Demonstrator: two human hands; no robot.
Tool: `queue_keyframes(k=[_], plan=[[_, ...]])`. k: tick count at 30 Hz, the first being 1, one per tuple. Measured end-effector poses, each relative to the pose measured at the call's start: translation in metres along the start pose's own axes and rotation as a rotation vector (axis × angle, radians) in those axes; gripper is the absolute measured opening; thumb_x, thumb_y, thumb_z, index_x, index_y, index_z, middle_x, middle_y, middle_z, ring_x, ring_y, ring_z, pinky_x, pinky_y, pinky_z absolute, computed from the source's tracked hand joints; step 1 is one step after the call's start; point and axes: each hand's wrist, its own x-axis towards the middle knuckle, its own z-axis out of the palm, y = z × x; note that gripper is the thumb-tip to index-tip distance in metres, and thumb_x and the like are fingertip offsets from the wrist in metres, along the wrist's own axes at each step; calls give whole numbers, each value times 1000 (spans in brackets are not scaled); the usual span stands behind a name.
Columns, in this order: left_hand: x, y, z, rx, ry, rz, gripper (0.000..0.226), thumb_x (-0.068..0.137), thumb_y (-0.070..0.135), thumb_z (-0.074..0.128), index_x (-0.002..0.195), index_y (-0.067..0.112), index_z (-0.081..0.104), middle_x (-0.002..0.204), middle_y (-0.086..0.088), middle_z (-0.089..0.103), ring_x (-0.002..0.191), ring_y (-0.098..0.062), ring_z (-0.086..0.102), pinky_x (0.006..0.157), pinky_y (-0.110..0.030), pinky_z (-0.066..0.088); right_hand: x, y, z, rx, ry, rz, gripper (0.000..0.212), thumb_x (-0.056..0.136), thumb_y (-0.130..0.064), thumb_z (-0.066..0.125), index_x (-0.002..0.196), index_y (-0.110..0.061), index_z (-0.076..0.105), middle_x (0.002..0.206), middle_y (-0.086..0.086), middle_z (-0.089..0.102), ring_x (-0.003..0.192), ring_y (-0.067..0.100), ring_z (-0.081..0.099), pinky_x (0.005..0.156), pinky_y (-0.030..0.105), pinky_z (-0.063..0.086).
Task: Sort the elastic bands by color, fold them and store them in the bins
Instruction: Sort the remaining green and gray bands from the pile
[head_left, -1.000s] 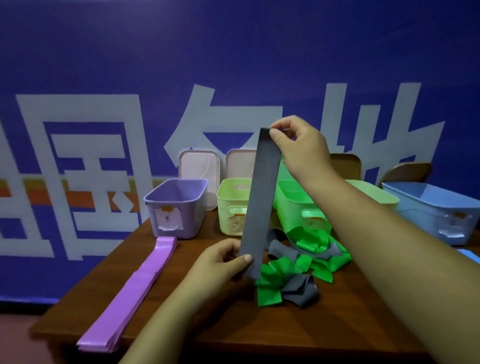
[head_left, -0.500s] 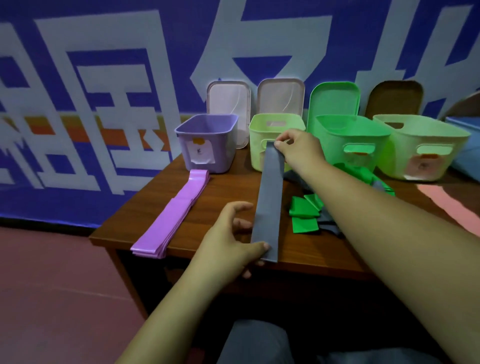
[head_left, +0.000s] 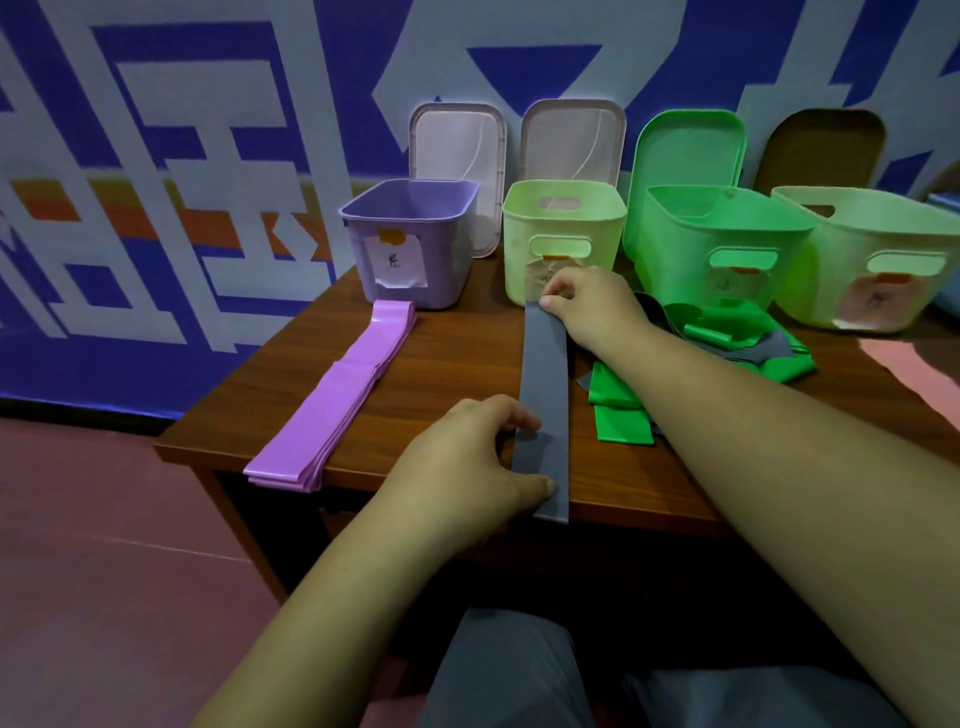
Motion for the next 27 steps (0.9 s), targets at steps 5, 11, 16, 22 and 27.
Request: queue_keyframes(k=[5, 11, 16, 22, 27], plan=[[7, 2, -6, 79, -32, 24, 55, 82, 54, 83, 131, 42, 62, 122, 16, 55, 109, -4, 59, 92, -26, 52, 2, -2, -1, -19, -10, -16, 15, 101, -39, 68, 108, -28, 74, 119, 6, 63, 106, 27, 61, 88, 37, 50], [45, 21, -17, 132, 21, 40, 29, 94, 51, 71, 110, 28, 73, 99, 8, 73, 89, -10, 68, 81, -29, 56, 10, 6, -43, 16, 6, 46, 18, 103, -23, 61, 110, -25, 78, 107, -5, 70, 101, 19, 63, 81, 29, 43], [109, 50, -22, 175, 14, 146, 21, 99, 38, 67, 92, 20, 76, 80, -4, 76, 65, -13, 73, 58, -25, 55, 4, 45, -77, -88, 35, 65, 21, 97, -22, 66, 113, -22, 80, 117, 1, 74, 105, 23, 65, 88, 30, 47], [209, 55, 2, 399, 89, 250, 27, 91, 20, 68, 117, 15, 72, 114, -8, 73, 107, -29, 66, 91, -36, 55, -7, 85, -79, -122, -37, 45, 24, 98, -38, 72, 118, -26, 79, 112, 3, 69, 101, 23, 62, 83, 29, 40], [239, 34, 26, 421, 161, 378, 20, 87, 22, 75, 107, 19, 78, 110, -6, 70, 105, -28, 63, 91, -44, 54, -16, 102, -66, 28, 1, 48, 8, 99, -31, 70, 103, -33, 78, 103, -8, 68, 100, 14, 62, 82, 28, 41]])
